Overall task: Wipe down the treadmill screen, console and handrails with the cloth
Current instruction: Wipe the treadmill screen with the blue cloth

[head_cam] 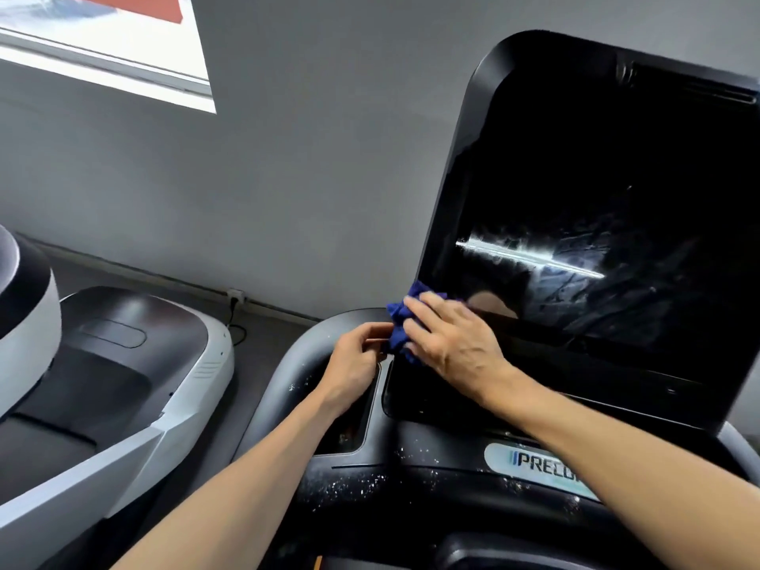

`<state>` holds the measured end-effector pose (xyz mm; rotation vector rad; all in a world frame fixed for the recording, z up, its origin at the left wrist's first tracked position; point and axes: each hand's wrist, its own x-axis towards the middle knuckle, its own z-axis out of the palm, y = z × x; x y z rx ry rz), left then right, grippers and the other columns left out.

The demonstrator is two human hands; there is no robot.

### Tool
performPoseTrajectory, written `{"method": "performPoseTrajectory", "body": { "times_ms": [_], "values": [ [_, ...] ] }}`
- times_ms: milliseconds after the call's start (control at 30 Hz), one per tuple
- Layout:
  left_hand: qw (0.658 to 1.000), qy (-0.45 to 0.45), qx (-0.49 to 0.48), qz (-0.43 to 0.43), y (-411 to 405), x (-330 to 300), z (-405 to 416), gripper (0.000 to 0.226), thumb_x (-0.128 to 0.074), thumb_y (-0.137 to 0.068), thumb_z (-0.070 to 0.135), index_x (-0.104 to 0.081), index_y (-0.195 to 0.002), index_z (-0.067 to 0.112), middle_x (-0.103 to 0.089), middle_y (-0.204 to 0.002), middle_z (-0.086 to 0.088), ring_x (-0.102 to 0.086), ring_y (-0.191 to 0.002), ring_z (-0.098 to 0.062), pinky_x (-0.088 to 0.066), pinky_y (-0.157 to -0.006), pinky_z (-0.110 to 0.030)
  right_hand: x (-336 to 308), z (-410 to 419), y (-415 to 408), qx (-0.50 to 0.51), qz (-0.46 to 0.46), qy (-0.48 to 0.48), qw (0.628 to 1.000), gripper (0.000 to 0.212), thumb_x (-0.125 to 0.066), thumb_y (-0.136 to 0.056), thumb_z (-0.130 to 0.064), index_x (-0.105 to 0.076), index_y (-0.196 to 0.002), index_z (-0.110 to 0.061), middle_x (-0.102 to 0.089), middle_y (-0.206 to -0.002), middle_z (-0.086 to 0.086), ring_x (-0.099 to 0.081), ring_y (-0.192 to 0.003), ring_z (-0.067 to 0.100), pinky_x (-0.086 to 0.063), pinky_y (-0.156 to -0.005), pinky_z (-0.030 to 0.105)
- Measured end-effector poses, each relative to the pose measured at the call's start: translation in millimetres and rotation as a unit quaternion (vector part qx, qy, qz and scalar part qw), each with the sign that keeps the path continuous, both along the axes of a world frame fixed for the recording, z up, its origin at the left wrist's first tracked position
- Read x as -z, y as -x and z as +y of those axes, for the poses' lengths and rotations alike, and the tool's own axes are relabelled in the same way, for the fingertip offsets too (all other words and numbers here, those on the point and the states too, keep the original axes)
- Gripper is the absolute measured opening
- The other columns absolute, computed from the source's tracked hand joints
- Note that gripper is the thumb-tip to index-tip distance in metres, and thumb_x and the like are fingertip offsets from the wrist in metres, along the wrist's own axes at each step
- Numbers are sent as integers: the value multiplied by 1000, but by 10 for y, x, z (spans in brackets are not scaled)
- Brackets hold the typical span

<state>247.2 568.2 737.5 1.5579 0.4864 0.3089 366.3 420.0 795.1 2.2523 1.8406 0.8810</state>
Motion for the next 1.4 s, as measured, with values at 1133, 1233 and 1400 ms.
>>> {"method": "performPoseTrajectory", "body": {
  "times_ms": [1133,1233,1400],
  "values": [
    [998,56,11,6,-183,-233,-12,51,-35,-98,-10,-53,-134,22,-65,-119,-6,-68,-105,-21,-59,-85,-35,-736,335,-621,80,-44,-57,994,48,-40,-107,-29,-45,-147,-3,-29,-159,21,-20,-151,37,-25,-120,49],
    [1000,24,-2,-1,-246,-312,8,53,-36,-98,-5,-55,-122,38,-65,-121,-2,-69,-107,-20,-59,-92,-48,-395,220,-430,31,-77,-26,996,45,-42,-106,-27,-49,-143,-1,-31,-158,21,-25,-149,36,-29,-119,48],
    [999,-18,-17,-20,-371,-454,47,49,-34,-99,-6,-53,-135,23,-62,-126,-6,-66,-114,-22,-60,-82,-55,-1184,479,-858,45,-146,-70,986,38,-45,-104,-31,-60,-133,-11,-39,-157,12,-41,-141,31,-32,-115,39]
  ]
}}
